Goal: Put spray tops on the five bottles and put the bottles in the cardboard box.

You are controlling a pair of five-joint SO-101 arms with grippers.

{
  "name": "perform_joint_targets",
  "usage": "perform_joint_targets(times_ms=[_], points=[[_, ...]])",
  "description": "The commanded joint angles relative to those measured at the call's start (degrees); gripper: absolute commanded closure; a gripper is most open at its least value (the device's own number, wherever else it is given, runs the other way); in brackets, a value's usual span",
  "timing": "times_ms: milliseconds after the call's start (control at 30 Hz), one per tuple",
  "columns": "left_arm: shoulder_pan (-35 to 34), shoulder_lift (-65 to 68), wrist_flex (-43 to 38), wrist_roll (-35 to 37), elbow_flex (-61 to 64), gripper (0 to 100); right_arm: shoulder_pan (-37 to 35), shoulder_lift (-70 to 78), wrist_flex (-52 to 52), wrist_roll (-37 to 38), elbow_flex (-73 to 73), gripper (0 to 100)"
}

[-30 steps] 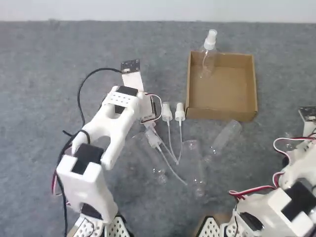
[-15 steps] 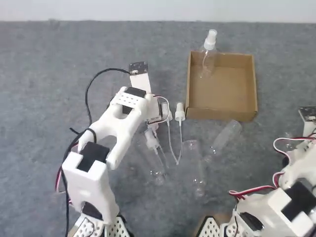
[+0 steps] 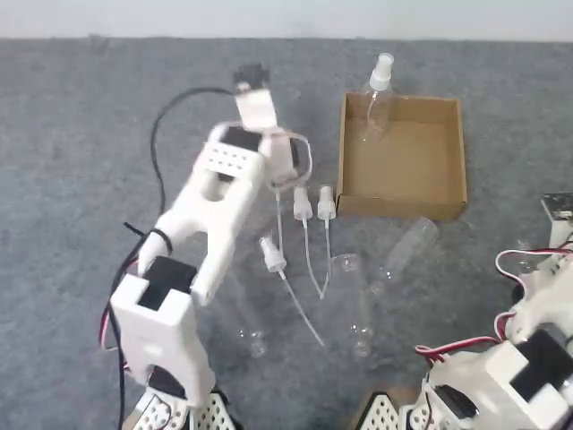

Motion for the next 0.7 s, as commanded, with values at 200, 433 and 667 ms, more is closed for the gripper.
perform_joint_targets(times_ms=[200, 433, 667], points=[[-15.21, -16.88, 24.62, -26.11, -18.42, 98, 0.57, -1.19, 0.75, 0.62, -3.25, 92.0], [-25.05, -25.05, 32.79, -44.92, -8.75, 98, 0.48, -1.19, 0.75, 0.62, -3.25, 92.0], [-30.77, -40.18, 13.19, -54.51, 30.55, 98, 0.31, -1.19, 0.75, 0.62, -2.99, 92.0]])
